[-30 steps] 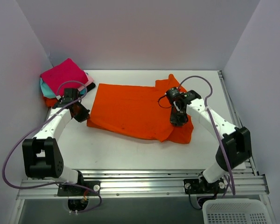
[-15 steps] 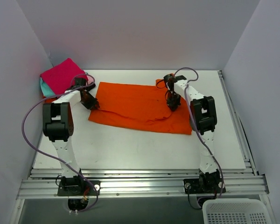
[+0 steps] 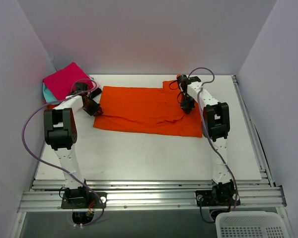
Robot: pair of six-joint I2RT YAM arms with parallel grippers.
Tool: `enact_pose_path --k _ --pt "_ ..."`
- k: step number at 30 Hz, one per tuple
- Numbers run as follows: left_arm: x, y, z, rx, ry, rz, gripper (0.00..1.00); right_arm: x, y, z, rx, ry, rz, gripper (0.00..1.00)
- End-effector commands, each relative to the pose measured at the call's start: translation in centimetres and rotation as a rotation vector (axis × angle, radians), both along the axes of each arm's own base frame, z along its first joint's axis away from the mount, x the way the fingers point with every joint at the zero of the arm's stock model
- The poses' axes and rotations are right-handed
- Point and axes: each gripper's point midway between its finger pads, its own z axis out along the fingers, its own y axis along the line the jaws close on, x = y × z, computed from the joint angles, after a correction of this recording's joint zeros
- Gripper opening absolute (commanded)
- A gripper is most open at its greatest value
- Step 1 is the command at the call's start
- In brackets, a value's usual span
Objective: Fold and stack the t-shirts
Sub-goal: Fold the flattened tshirt in 1/3 of the way
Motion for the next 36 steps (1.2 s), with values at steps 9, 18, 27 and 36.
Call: enact_pose_path --k 9,18,27,36 --pt "-1.0 3.1 0.3 0.053 0.049 0.111 0.46 -0.2 -3.1 1.1 -0.085 -0.005 -0.094 0.76" --pt "-0.8 3.6 4.6 0.076 -0.038 0.127 0.96 1.8 -2.4 5.5 -0.051 -0.113 -0.111 0.85" --pt "-0.5 3.4 10.8 0.083 -0.196 0.09 0.97 0.4 3.3 12.2 0.149 -0.234 -0.07 0.82" --pt "-3.3 3.0 12.5 0.079 -0.213 0.067 0.98 -4.6 12.6 10.1 0.283 -0.168 0.032 0.42"
